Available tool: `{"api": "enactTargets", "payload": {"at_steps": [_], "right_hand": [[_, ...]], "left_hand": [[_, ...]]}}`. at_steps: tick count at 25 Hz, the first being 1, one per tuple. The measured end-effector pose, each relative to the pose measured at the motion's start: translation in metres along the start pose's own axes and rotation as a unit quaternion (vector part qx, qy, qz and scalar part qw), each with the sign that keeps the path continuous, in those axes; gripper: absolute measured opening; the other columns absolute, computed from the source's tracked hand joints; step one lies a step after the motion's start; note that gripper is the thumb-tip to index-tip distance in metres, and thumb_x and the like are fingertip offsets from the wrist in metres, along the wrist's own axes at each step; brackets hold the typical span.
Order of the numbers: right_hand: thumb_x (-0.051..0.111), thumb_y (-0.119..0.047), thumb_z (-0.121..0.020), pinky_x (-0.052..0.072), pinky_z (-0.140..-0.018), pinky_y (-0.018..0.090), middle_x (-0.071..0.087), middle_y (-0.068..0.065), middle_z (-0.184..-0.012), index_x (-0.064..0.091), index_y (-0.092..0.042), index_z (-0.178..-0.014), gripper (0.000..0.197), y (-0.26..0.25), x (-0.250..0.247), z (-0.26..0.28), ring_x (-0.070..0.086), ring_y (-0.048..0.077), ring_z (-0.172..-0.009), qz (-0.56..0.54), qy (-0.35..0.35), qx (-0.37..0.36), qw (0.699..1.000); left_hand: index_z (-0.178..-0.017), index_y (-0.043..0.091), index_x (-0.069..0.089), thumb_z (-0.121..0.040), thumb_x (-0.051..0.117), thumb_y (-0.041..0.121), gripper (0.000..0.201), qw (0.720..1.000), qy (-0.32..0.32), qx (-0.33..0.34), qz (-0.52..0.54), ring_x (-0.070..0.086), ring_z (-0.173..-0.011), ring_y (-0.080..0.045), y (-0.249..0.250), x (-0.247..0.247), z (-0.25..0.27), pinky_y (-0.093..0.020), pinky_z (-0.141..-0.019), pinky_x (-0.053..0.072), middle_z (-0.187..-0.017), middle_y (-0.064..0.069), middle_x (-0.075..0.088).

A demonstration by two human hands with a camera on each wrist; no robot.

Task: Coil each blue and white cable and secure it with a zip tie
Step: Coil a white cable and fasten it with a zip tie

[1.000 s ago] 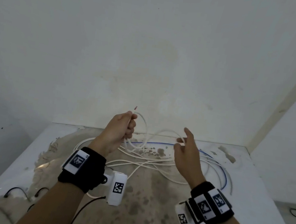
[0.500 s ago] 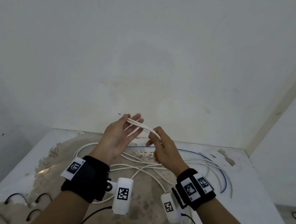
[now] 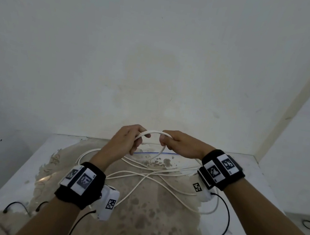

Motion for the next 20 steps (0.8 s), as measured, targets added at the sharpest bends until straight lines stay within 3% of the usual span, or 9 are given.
{"api": "enactTargets", "payload": {"at_steps": [2,5,7,9,12,14,17,18,20], "right_hand": [[0.038,-0.035,-0.107,0.037,-0.061,0.026,0.046,-0.005,-0.075,0.056,-0.017,-0.095,0.027,-0.001,-0.001,-0.003,0.039,0.010,-0.060,-0.004,0.010,0.011,1.000],[0.054,-0.032,-0.101,0.036,-0.057,0.016,0.049,-0.007,-0.073,0.052,-0.019,-0.113,0.018,-0.004,0.000,-0.005,0.041,0.005,-0.055,-0.098,0.073,0.017,0.992],[0.062,-0.028,-0.097,0.036,-0.055,0.018,0.047,-0.004,-0.069,0.052,-0.024,-0.115,0.021,0.007,0.000,0.002,0.041,0.010,-0.056,-0.205,0.142,0.016,0.968],[0.062,-0.021,-0.097,0.040,-0.062,0.029,0.053,0.000,-0.070,0.056,-0.023,-0.112,0.016,0.036,0.006,0.015,0.044,0.018,-0.064,-0.278,0.201,0.022,0.939],[0.058,-0.015,-0.100,0.043,-0.061,0.035,0.064,0.002,-0.074,0.065,-0.023,-0.102,0.011,0.081,0.025,0.037,0.049,0.019,-0.059,-0.211,0.246,0.070,0.944],[0.056,-0.020,-0.101,0.043,-0.065,0.028,0.065,-0.003,-0.080,0.070,-0.025,-0.102,0.015,0.085,0.035,0.047,0.054,0.013,-0.064,-0.065,0.210,0.091,0.971],[0.054,-0.026,-0.101,0.039,-0.075,0.025,0.059,-0.010,-0.093,0.072,-0.020,-0.114,0.023,0.038,0.045,0.048,0.053,0.009,-0.082,0.127,0.036,0.034,0.991],[0.054,-0.026,-0.099,0.039,-0.074,0.026,0.056,-0.012,-0.093,0.072,-0.022,-0.115,0.024,0.014,0.046,0.048,0.051,0.009,-0.083,0.152,-0.001,-0.003,0.988],[0.055,-0.025,-0.095,0.043,-0.072,0.029,0.057,-0.013,-0.092,0.072,-0.029,-0.113,0.026,-0.030,0.035,0.050,0.051,0.008,-0.081,0.177,0.010,-0.074,0.981]], "left_hand": [[-0.089,0.005,0.063,-0.106,0.028,0.034,0.048,0.988,-0.077,-0.090,0.094,0.024,-0.045,-0.011,0.004,0.009,0.001,-0.022,-0.043,0.023,-0.055,0.004,0.031],[-0.090,0.011,0.055,-0.105,0.033,0.034,0.036,0.956,-0.109,-0.108,0.248,0.016,-0.042,-0.005,0.011,0.020,0.003,-0.017,-0.038,0.013,-0.055,0.007,0.024],[-0.088,0.014,0.054,-0.103,0.036,0.032,0.029,0.915,-0.059,-0.105,0.386,0.018,-0.038,-0.002,0.016,0.011,0.003,-0.017,-0.036,0.011,-0.052,0.009,0.025],[-0.088,0.016,0.054,-0.102,0.036,0.032,0.028,0.856,0.007,-0.072,0.511,0.019,-0.035,-0.002,0.014,-0.011,0.000,-0.016,-0.033,0.014,-0.049,0.008,0.027],[-0.090,0.018,0.057,-0.104,0.032,0.033,0.032,0.791,0.098,-0.023,0.604,0.013,-0.040,-0.007,0.005,-0.054,-0.002,-0.016,-0.033,0.020,-0.049,0.008,0.031],[-0.092,0.017,0.058,-0.105,0.030,0.033,0.034,0.797,0.131,-0.021,0.590,0.017,-0.037,-0.006,-0.001,-0.067,-0.005,-0.016,-0.035,0.019,-0.049,0.008,0.030],[-0.097,0.014,0.057,-0.106,0.027,0.031,0.036,0.853,0.136,-0.048,0.502,0.024,-0.036,-0.004,-0.005,-0.049,-0.008,-0.016,-0.036,0.021,-0.049,0.008,0.029],[-0.099,0.012,0.057,-0.107,0.027,0.030,0.036,0.868,0.133,-0.056,0.475,0.028,-0.038,-0.004,-0.005,-0.037,-0.009,-0.015,-0.037,0.026,-0.049,0.009,0.030],[-0.101,0.009,0.058,-0.107,0.028,0.028,0.036,0.898,0.119,-0.062,0.419,0.043,-0.043,-0.005,-0.002,-0.016,-0.008,-0.017,-0.045,0.043,-0.047,0.010,0.035]]}}
Point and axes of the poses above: each hand's wrist, its own z-axis away from the middle knuckle, its own x-axis out of the palm, y = z × x, the point moved 3 cm from there along -z, towards the middle knuckle
